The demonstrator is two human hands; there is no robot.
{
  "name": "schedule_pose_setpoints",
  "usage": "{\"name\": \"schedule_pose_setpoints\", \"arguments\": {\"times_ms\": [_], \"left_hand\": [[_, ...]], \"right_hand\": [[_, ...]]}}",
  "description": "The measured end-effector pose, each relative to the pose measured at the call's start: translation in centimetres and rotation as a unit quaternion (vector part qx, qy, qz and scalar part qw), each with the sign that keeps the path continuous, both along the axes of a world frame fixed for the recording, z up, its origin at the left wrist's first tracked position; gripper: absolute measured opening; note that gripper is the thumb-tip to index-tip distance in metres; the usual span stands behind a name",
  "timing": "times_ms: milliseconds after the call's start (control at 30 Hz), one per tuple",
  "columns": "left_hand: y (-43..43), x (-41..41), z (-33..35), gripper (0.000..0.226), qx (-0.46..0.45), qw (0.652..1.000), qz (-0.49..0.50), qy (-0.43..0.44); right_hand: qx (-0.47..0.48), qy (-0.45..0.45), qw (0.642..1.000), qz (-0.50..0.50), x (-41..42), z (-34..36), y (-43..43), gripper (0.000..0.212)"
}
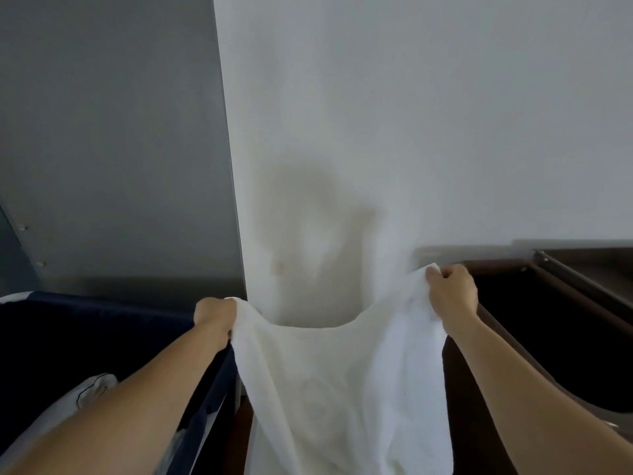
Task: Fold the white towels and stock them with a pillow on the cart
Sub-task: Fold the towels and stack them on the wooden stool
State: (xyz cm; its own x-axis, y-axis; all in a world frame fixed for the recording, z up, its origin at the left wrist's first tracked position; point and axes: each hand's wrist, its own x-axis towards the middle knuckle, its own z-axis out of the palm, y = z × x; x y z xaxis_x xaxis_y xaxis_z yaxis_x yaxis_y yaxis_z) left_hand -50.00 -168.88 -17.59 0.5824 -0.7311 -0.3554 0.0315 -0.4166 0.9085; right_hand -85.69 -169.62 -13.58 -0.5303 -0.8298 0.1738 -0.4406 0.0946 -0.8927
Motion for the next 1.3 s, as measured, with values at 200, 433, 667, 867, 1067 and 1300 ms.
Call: {"name": "schedule_pose_setpoints", "arguments": {"times_ms": [200,433,667,867,1067,1300], "left_hand": [[3.4,-8.9,0.9,0.013,-0.073,0.984,-0.154,0.049],[5.3,-12.9,-0.2,0.029,-0.128,0.973,-0.189,-0.023],[6.2,-12.8,-0.2,0.027,-0.138,0.973,-0.183,-0.038],[6.9,-13.2,1.7,0.028,-0.162,0.967,-0.196,0.0],[5.7,-13.3,8.5,0.011,-0.202,0.954,-0.197,0.105],[1.7,-13.6,24.2,0.027,-0.396,0.901,-0.077,0.157]], "right_hand": [[-0.005,0.1,0.985,0.142,8.4,-1.4,3.3,0.016],[-0.006,0.136,0.971,0.196,12.8,-3.4,5.8,0.014],[-0.035,0.181,0.953,0.241,13.0,-4.6,6.8,0.021],[-0.089,0.227,0.936,0.255,13.0,-4.1,7.3,0.038],[-0.2,0.253,0.926,0.195,12.6,-1.3,7.4,0.038],[-0.191,0.247,0.942,0.12,11.6,8.7,6.2,0.049]]}}
